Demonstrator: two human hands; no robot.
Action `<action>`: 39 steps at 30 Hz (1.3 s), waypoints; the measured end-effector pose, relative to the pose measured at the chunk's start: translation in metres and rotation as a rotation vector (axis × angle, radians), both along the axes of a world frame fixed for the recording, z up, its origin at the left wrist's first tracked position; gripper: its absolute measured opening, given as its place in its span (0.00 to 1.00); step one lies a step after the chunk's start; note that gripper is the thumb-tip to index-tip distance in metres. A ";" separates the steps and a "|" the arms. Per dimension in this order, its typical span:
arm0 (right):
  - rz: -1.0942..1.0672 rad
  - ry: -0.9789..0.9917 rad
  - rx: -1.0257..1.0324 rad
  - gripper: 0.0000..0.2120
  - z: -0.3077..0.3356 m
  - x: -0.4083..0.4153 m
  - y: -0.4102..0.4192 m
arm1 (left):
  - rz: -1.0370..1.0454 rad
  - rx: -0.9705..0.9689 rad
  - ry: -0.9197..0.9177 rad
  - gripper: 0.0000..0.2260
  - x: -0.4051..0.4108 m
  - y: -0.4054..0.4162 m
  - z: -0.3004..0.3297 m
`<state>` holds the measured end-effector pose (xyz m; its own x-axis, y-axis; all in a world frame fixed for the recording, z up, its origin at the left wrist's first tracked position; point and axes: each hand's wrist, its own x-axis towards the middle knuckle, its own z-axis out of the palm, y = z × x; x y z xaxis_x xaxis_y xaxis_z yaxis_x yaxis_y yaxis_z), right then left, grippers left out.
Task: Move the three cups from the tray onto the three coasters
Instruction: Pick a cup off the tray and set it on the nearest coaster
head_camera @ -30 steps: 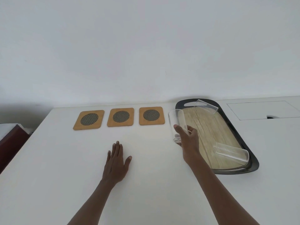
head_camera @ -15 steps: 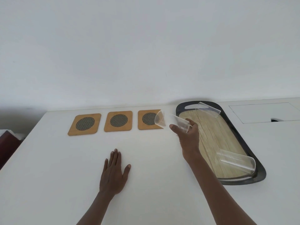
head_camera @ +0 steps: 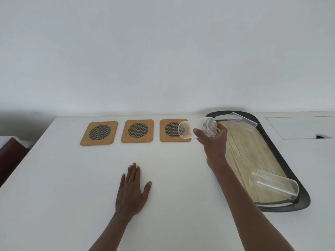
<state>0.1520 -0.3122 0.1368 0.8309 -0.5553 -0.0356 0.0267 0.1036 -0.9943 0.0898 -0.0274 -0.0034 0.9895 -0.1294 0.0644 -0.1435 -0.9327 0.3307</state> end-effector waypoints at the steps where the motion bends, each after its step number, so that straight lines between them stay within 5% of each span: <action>1: -0.006 0.005 -0.057 0.37 0.001 0.003 0.002 | 0.001 0.002 0.002 0.36 0.000 0.000 0.000; 4: -0.007 -0.011 -0.198 0.32 0.004 0.016 0.007 | 0.005 -0.004 0.001 0.36 0.000 0.000 0.000; 15: 0.133 0.028 -0.582 0.38 0.000 0.085 0.023 | 0.012 -0.027 -0.015 0.35 0.000 -0.001 0.001; 39: 0.280 0.220 -0.723 0.40 -0.047 0.146 0.038 | 0.025 -0.053 -0.035 0.34 0.000 -0.002 0.000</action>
<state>0.2979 -0.2740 0.0901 0.9585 -0.2755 0.0735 -0.1094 -0.5934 -0.7974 0.0895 -0.0290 -0.0037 0.9895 -0.0998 0.1047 -0.1322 -0.9176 0.3749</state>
